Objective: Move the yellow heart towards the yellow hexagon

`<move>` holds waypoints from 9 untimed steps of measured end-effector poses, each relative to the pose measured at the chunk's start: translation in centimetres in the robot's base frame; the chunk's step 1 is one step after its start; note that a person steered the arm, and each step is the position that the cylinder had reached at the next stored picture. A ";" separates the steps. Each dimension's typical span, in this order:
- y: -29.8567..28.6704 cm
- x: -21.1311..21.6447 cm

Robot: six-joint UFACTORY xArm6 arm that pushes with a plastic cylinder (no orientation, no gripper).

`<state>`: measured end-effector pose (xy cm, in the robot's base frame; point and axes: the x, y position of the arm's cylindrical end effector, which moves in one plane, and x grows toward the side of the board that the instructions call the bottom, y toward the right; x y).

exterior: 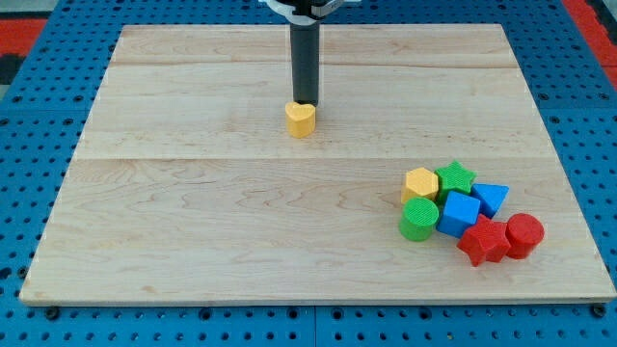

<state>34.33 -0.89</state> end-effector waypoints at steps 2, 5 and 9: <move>-2.9 0.2; 5.5 8.5; 8.5 7.2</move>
<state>41.49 7.60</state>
